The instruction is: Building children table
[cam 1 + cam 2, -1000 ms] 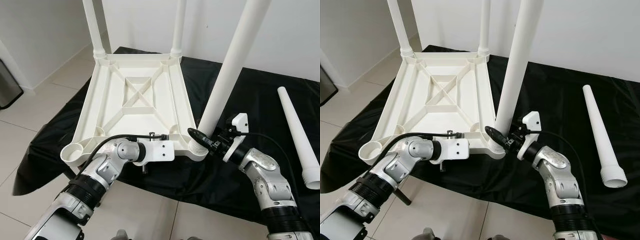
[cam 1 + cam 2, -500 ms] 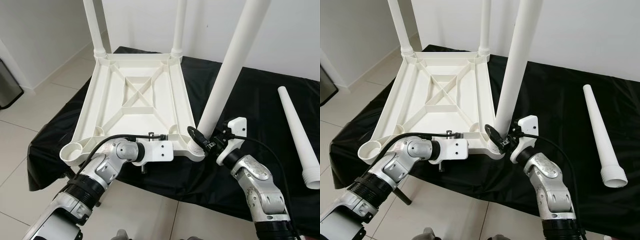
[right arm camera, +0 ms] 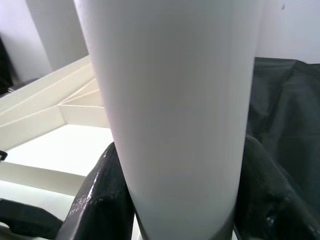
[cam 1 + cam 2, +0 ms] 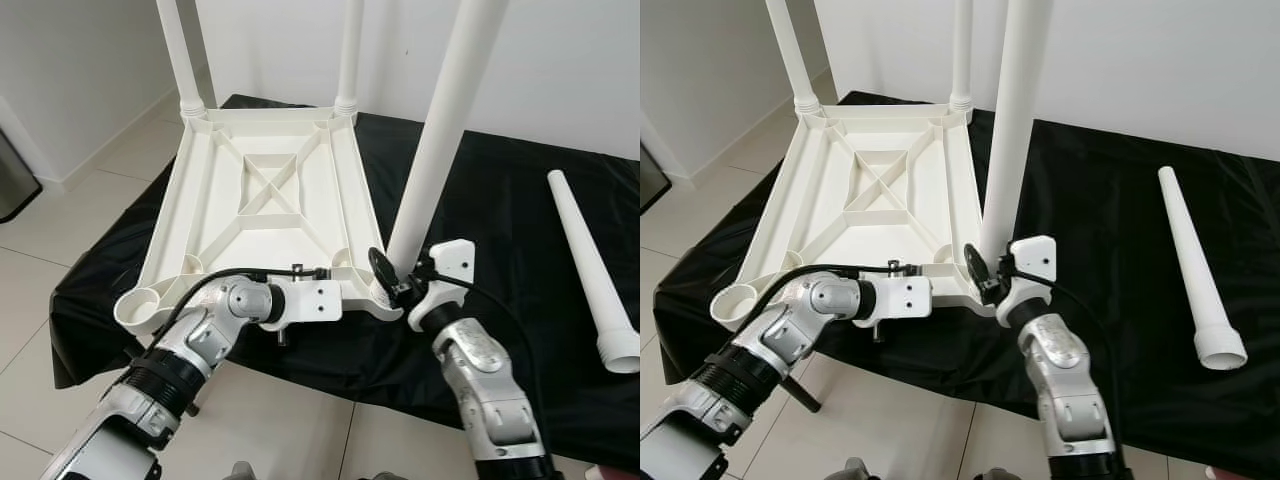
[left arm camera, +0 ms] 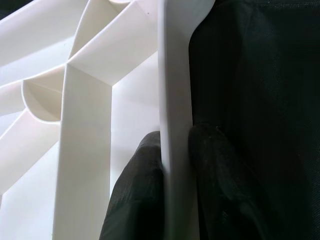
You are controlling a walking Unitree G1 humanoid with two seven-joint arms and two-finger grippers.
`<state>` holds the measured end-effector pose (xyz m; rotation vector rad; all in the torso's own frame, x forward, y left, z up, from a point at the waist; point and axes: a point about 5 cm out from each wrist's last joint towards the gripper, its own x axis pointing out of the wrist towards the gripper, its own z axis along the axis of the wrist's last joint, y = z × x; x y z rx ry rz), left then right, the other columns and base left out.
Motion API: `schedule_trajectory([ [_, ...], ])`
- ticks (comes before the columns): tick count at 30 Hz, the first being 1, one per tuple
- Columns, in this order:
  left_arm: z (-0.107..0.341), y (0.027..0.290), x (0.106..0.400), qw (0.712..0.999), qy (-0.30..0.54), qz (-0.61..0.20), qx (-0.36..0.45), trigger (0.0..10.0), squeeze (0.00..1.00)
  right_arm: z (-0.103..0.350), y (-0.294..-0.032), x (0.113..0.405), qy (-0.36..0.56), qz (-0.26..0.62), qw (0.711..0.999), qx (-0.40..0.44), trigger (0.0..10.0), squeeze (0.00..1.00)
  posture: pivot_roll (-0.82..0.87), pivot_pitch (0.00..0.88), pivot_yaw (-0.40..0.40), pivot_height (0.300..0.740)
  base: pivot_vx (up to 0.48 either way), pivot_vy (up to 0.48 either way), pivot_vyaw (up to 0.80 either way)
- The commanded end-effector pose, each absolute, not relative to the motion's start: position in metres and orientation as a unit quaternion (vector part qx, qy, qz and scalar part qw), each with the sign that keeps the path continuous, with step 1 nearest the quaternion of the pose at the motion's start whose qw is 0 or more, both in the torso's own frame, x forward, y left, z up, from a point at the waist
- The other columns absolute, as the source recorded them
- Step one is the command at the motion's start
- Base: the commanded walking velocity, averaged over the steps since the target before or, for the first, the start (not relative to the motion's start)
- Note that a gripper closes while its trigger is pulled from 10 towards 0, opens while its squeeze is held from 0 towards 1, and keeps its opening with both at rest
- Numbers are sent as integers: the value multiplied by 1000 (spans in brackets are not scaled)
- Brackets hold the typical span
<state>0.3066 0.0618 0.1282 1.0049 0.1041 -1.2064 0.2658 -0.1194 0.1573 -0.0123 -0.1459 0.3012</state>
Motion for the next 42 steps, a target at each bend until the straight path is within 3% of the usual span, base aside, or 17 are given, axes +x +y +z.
schedule_trajectory([
  [1, 128, 57, 306, 709, 38, -538, 454, 10000, 0, 161, -99, 263, -78, 174, 982, 4, 10000, 0, -25, 2, -16, 740, 0, 0, 0],
  [14, 128, 57, 306, 706, 37, -539, 457, 10000, 0, 157, -98, 264, -69, 170, 983, 0, 10000, 0, -27, 0, -16, 740, 0, 0, 0],
  [15, 128, 57, 306, 706, 37, -539, 458, 10000, 0, 157, -97, 264, -68, 172, 983, 1, 10000, 1000, -27, 0, -18, 740, 0, 0, 0],
  [27, 128, 56, 306, 707, 36, -539, 456, 10000, 0, 155, -106, 266, -66, 206, 976, 8, 10000, 1000, -27, 0, -19, 740, 0, 0, 0],
  [33, 128, 56, 306, 708, 37, -538, 455, 10000, 0, 157, -123, 275, -72, 223, 972, -1, 10000, 1000, -29, 0, -20, 740, 0, 0, 0],
  [34, 128, 56, 306, 708, 37, -538, 455, 10000, 0, 157, -127, 277, -69, 235, 969, 2, 10000, 0, -32, 0, -19, 740, 0, 0, 0],
  [42, 128, 56, 306, 709, 37, -538, 455, 10000, 0, 160, -152, 291, -67, 287, 956, -9, 10000, 0, -34, 1, -13, 740, 0, 0, 0],
])
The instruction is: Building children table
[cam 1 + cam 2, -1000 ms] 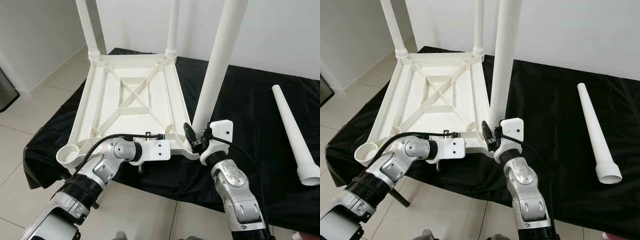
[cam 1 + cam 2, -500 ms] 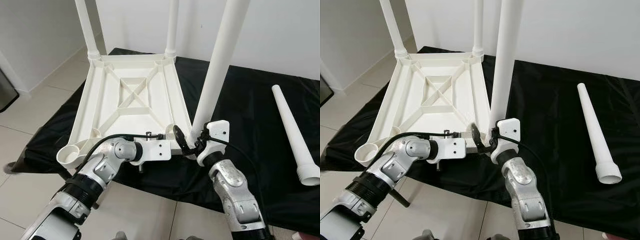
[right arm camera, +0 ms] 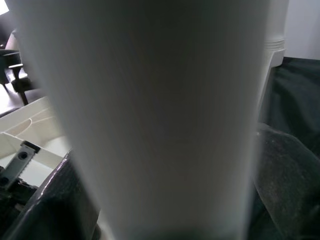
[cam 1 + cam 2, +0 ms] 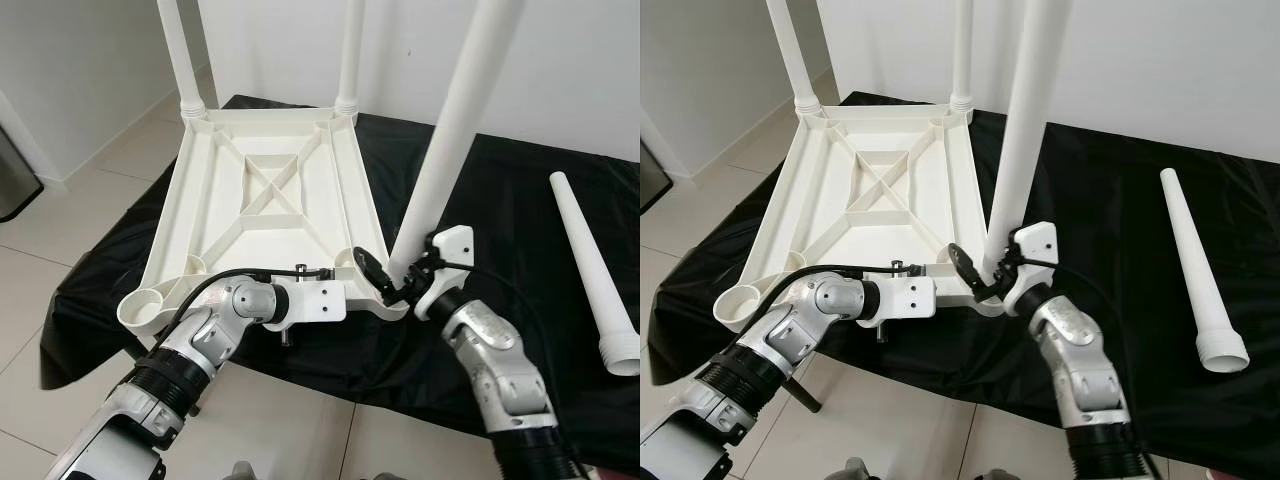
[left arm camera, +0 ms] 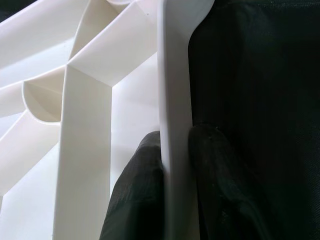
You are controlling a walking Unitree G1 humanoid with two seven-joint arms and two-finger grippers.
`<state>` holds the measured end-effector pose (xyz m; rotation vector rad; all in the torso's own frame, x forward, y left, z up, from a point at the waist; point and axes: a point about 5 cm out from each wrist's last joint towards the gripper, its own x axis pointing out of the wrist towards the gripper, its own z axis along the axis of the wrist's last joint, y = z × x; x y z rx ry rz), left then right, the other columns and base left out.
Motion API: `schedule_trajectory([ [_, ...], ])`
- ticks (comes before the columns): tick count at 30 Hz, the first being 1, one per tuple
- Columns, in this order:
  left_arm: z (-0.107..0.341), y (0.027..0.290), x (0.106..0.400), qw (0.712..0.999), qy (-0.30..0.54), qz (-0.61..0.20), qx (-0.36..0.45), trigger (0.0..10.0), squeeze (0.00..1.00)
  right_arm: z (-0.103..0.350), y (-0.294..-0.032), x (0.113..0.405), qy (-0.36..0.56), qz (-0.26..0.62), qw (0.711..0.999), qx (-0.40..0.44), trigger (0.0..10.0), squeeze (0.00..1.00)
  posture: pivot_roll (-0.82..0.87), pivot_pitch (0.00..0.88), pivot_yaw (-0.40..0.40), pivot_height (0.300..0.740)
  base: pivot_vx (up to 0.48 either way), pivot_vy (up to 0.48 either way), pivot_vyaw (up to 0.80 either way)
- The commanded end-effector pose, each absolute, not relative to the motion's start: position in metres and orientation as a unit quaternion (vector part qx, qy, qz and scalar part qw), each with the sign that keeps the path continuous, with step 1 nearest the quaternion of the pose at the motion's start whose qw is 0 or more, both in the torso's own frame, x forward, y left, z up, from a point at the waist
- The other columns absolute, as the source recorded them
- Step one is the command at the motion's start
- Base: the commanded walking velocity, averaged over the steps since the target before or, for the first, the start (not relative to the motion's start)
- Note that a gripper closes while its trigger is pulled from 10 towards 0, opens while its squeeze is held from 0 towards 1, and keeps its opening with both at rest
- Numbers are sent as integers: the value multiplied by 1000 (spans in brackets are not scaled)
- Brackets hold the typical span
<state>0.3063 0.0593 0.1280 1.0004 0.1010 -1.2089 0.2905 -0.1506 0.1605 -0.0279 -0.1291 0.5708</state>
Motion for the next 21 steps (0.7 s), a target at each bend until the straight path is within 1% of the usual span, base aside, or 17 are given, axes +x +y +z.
schedule_trajectory([
  [1, 128, 56, 307, 709, 37, -538, 454, 10000, 0, 160, -156, 294, -65, 292, 954, -10, 10000, 0, -35, 2, -12, 740, 0, 0, 0],
  [2, 128, 56, 307, 709, 37, -538, 454, 10000, 0, 160, -156, 294, -65, 292, 954, -10, 10000, 0, -35, 2, -12, 740, 0, 0, 0],
  [5, 129, 57, 307, 709, 37, -538, 454, 10000, 0, 159, -165, 297, -56, 341, 938, -18, 10000, 0, -34, 8, -8, 740, 0, 0, 0],
  [7, 129, 57, 307, 709, 37, -538, 454, 10000, 0, 158, -167, 299, -53, 351, 935, -18, 10000, 0, -34, 8, -8, 740, 0, 0, 0],
  [8, 129, 57, 307, 709, 37, -538, 454, 10000, 0, 157, -173, 301, -38, 386, 922, -19, 10000, 0, -33, 10, -5, 740, 0, 0, 0],
  [9, 129, 57, 307, 709, 37, -538, 454, 10000, 0, 157, -173, 301, -38, 386, 922, -19, 10000, 0, -33, 10, -5, 740, 0, 0, 0],
  [11, 129, 57, 308, 710, 37, -537, 454, 10000, 0, 156, -178, 305, -29, 415, 909, -27, 10000, 0, -33, 11, -2, 740, 0, 0, 0],
  [16, 130, 57, 308, 711, 38, -537, 453, 10000, 0, 156, -183, 309, -19, 437, 899, -22, 10000, 0, -33, 11, 2, 740, 0, 0, 0],
  [19, 130, 57, 308, 710, 38, -537, 454, 10000, 0, 157, -189, 315, -17, 469, 882, -46, 10000, 0, -31, 12, 7, 740, 0, 0, 0],
  [21, 130, 57, 309, 710, 38, -536, 454, 10000, 0, 157, -190, 316, -15, 477, 877, -49, 10000, 0, -31, 11, 7, 740, 0, 0, 0],
])
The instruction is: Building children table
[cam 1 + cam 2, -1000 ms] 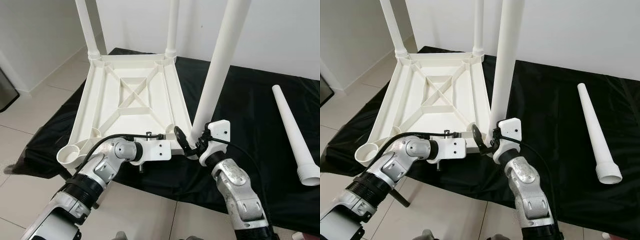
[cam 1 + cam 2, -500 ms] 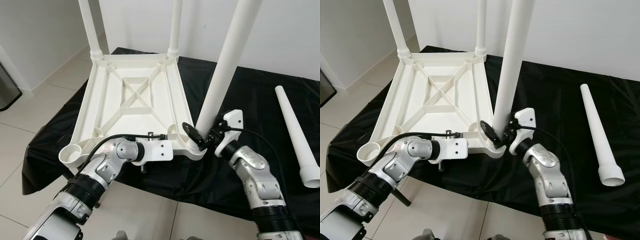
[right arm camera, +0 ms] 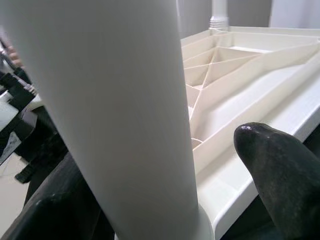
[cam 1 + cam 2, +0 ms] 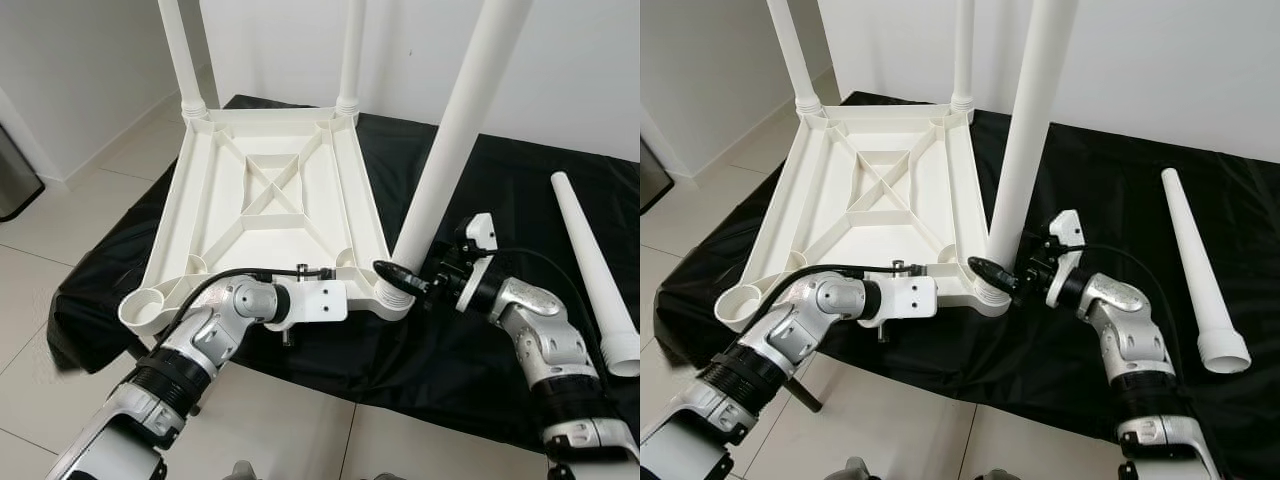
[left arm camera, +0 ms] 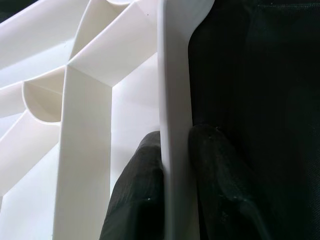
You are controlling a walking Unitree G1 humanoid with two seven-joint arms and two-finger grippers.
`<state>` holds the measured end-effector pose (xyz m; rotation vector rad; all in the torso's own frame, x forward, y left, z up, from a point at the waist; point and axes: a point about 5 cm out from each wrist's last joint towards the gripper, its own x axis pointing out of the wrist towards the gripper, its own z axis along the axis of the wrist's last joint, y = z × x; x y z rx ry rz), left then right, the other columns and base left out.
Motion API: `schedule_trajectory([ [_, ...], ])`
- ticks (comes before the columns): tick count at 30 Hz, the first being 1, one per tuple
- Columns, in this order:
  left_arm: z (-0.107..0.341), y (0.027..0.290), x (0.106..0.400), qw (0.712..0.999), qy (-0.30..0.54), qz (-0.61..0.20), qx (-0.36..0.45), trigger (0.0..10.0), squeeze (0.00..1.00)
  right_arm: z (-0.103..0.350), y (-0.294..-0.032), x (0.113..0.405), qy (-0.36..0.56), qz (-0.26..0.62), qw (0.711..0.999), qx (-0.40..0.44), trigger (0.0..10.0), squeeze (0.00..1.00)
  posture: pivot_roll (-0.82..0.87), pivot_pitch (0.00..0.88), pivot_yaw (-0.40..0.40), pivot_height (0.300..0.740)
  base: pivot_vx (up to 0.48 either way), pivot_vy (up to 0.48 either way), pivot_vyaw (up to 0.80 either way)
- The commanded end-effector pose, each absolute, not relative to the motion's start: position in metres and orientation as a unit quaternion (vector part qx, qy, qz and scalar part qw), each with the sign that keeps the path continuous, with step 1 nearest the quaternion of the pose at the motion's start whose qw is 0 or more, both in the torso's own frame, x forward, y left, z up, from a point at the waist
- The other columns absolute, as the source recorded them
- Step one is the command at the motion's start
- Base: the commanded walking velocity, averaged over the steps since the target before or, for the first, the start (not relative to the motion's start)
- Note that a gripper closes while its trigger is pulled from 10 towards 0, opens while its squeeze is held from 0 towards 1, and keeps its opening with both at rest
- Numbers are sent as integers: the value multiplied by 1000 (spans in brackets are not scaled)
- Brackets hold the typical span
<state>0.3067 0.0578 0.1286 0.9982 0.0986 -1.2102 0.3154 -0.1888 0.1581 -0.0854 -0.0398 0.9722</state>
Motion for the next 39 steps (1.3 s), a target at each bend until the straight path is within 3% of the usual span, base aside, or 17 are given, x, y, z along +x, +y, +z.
schedule_trajectory([
  [1, 130, 57, 309, 710, 38, -536, 455, 10000, 0, 158, -191, 316, -15, 489, 870, -51, 10000, 0, -29, 13, 8, 740, 0, 0, 0],
  [15, 130, 57, 309, 711, 39, -536, 454, 10000, 0, 157, -195, 318, 10, 547, 836, -42, 10000, 0, -27, 7, 9, 740, 0, 0, 0],
  [17, 130, 57, 309, 710, 39, -536, 455, 10000, 0, 157, -193, 318, 9, 559, 828, -40, 8392, 0, -26, 2, 11, 740, 0, 0, 0],
  [18, 130, 57, 309, 710, 39, -536, 455, 10000, 0, 157, -193, 318, 9, 559, 828, -40, 8392, 0, -26, 2, 11, 740, 0, 0, 0],
  [19, 131, 57, 309, 710, 38, -536, 455, 10000, 0, 158, -192, 318, 7, 567, 823, -35, 2941, 0, -26, 2, 12, 740, 0, 0, 0],
  [20, 131, 57, 309, 710, 38, -536, 455, 10000, 0, 158, -192, 318, 7, 567, 823, -35, 2941, 0, -26, 2, 12, 740, 0, 0, 0],
  [21, 131, 57, 309, 710, 38, -536, 456, 10000, 0, 158, -191, 318, 5, 570, 821, -31, 1725, 0, -27, 0, 13, 740, 0, 0, 0],
  [22, 131, 57, 309, 709, 38, -536, 456, 10000, 0, 159, -191, 319, 3, 572, 820, -28, 1725, 0, -27, 0, 13, 740, 0, 0, 0],
  [23, 131, 57, 309, 709, 38, -536, 456, 10000, 0, 159, -191, 319, 4, 575, 818, -24, 0, 0, -26, 0, 11, 740, 0, 0, 0],
  [37, 130, 56, 309, 709, 37, -537, 456, 10000, 0, 155, -187, 313, 4, 584, 812, -16, 0, 0, -26, 0, 6, 740, 0, 0, 0],
  [38, 130, 56, 308, 709, 38, -537, 456, 10000, 0, 155, -186, 311, 2, 583, 813, -16, 2588, 0, -27, 0, 6, 740, 0, 0, 0],
  [39, 130, 56, 308, 709, 38, -537, 456, 10000, 0, 155, -186, 311, 2, 583, 813, -16, 2588, 0, -27, 0, 6, 740, 0, 0, 0],
])
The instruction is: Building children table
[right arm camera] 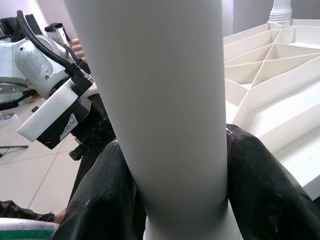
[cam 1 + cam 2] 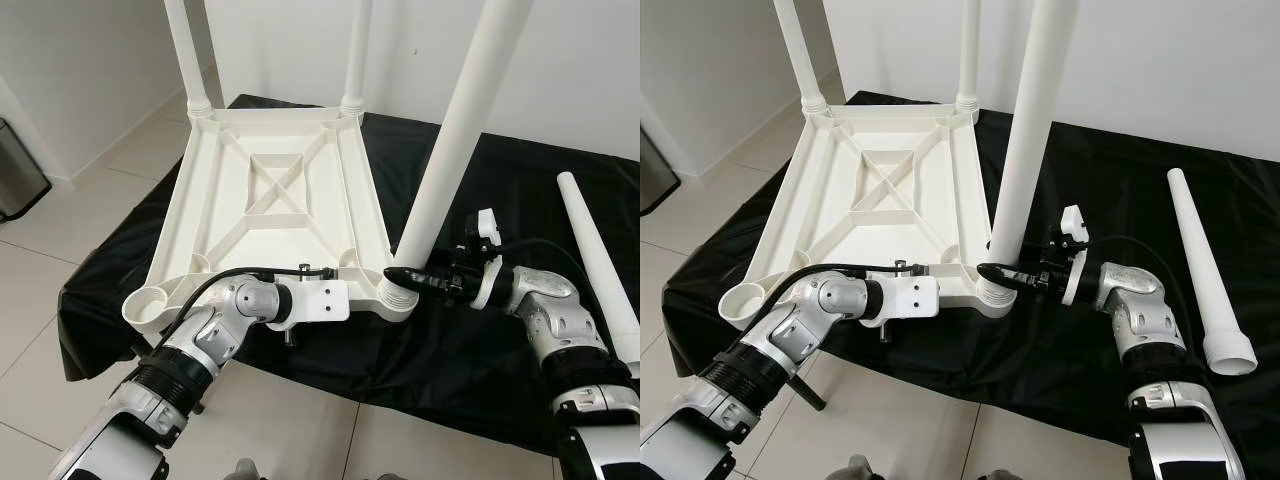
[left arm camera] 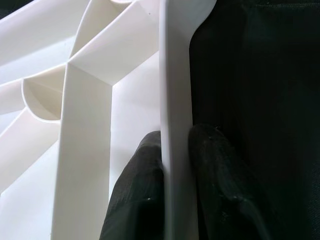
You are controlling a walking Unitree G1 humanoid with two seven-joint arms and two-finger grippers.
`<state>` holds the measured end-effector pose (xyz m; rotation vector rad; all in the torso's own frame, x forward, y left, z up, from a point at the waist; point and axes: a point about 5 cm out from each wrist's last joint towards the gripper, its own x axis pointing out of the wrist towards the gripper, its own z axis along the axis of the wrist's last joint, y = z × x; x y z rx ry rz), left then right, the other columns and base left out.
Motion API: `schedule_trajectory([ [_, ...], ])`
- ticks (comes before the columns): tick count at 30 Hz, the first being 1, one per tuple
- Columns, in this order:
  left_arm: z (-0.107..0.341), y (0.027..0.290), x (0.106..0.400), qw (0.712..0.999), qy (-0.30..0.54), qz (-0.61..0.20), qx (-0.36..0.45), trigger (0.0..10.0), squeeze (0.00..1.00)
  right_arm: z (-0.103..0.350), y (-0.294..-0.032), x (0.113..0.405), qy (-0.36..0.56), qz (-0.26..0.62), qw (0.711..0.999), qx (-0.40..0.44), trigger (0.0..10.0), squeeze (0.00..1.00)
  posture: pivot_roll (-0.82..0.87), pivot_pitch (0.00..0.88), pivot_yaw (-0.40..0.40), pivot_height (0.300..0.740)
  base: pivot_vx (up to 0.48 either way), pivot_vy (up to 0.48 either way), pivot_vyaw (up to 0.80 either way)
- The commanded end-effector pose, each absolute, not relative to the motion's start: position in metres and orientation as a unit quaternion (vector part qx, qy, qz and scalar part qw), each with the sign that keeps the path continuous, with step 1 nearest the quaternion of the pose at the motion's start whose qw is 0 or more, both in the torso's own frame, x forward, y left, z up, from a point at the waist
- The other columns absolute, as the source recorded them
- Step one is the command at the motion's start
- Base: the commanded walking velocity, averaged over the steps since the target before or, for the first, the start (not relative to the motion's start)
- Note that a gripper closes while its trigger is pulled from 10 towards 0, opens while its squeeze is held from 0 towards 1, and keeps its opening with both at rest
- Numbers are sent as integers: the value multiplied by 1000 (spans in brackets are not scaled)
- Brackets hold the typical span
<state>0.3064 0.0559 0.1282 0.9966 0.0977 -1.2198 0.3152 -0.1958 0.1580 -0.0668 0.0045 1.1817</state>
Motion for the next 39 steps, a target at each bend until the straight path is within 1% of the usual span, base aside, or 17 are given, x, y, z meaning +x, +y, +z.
schedule_trajectory([
  [1, 130, 56, 308, 709, 38, -538, 455, 10000, 0, 155, -184, 309, -1, 581, 814, -13, 10000, 0, -29, 0, 4, 740, 0, 0, 0],
  [7, 129, 56, 307, 708, 38, -539, 455, 10000, 0, 156, -180, 304, -13, 573, 820, -4, 10000, 0, -31, 1, 2, 740, 0, 0, 0],
  [11, 129, 56, 307, 709, 39, -538, 454, 10000, 0, 159, -175, 300, -34, 552, 833, -5, 10000, 0, -32, 5, -1, 740, 0, 0, 0],
  [15, 129, 56, 307, 709, 39, -538, 454, 10000, 0, 162, -173, 297, -44, 542, 839, -2, 10000, 0, -32, 7, -2, 740, 0, 0, 0],
  [21, 128, 56, 306, 709, 40, -539, 453, 10000, 0, 165, -168, 290, -66, 505, 861, 1, 10000, 0, -34, 14, -4, 740, 0, 0, 0],
  [22, 128, 56, 306, 709, 40, -539, 453, 10000, 0, 165, -168, 290, -66, 505, 861, 1, 10000, 0, -34, 14, -4, 740, 0, 0, 0],
  [24, 128, 56, 306, 708, 41, -540, 452, 10000, 0, 166, -163, 284, -74, 478, 875, 1, 10000, 0, -36, 19, -3, 740, 0, 0, 0],
  [29, 128, 57, 306, 708, 41, -541, 453, 10000, 0, 166, -154, 277, -78, 453, 888, 5, 10000, 0, -35, 23, -4, 740, 0, 0, 0],
  [32, 128, 57, 306, 708, 41, -541, 453, 10000, 0, 166, -152, 275, -78, 449, 890, 7, 10000, 0, -35, 23, -4, 740, 0, 0, 0],
  [36, 128, 57, 306, 708, 42, -541, 452, 10000, 0, 168, -141, 273, -87, 394, 915, 19, 10000, 0, -36, 27, -3, 740, 0, 0, 0],
  [39, 128, 57, 306, 708, 42, -541, 452, 10000, 0, 168, -140, 272, -86, 384, 919, 19, 10000, 0, -36, 27, -3, 740, 0, 0, 0],
])
